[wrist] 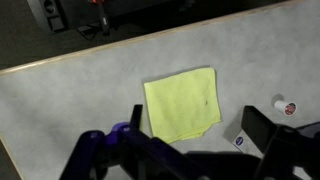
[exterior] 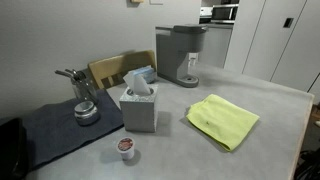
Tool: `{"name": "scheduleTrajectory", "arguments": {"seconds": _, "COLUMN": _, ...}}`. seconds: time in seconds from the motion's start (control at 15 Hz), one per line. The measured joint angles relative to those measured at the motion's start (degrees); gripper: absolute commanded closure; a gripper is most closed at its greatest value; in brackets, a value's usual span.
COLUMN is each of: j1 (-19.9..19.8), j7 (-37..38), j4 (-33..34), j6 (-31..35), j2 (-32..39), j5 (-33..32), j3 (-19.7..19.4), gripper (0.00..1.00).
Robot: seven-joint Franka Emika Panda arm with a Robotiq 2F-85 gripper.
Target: Unfold the yellow towel once
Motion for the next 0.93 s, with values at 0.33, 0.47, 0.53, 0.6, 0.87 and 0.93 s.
{"name": "scheduleTrajectory", "arguments": {"seconds": 0.33, "j1": -0.1, "j7": -0.1, "j4": -0.1, "j6": 0.2, "j2": 0.1, "j5": 0.0, "j3": 0.9, "gripper": 0.0}}
{"name": "scheduleTrajectory", "arguments": {"seconds": 0.47, "j1": 0.0, "j7": -0.6, "j4": -0.4, "j6": 0.4, "j2": 0.4, "j5": 0.0, "j3": 1.5, "gripper": 0.0}}
{"name": "scheduleTrajectory", "arguments": {"seconds": 0.53, "j1": 0.1, "j7": -1.2, "j4": -0.6, "j6": 0.6, "j2": 0.8, "j5": 0.0, "j3": 1.7, "gripper": 0.0}}
{"name": "scheduleTrajectory", "arguments": {"seconds": 0.6, "j1": 0.2, "j7": -1.9, "j4": -0.9, "j6": 0.9, "j2": 1.4, "j5": 0.0, "j3": 1.9, "gripper": 0.0}}
{"name": "scheduleTrajectory", "arguments": {"seconds": 0.87, "j1": 1.1, "j7": -6.1, "j4": -1.4, "j6": 2.2, "j2": 6.4, "j5": 0.8, "j3": 2.0, "gripper": 0.0}}
{"name": "scheduleTrajectory", "arguments": {"seconds": 0.93, "j1": 1.3, "j7": -7.3, "j4": -1.4, "j6": 2.4, "j2": 8.0, "j5": 1.5, "j3": 2.0, "gripper": 0.0}}
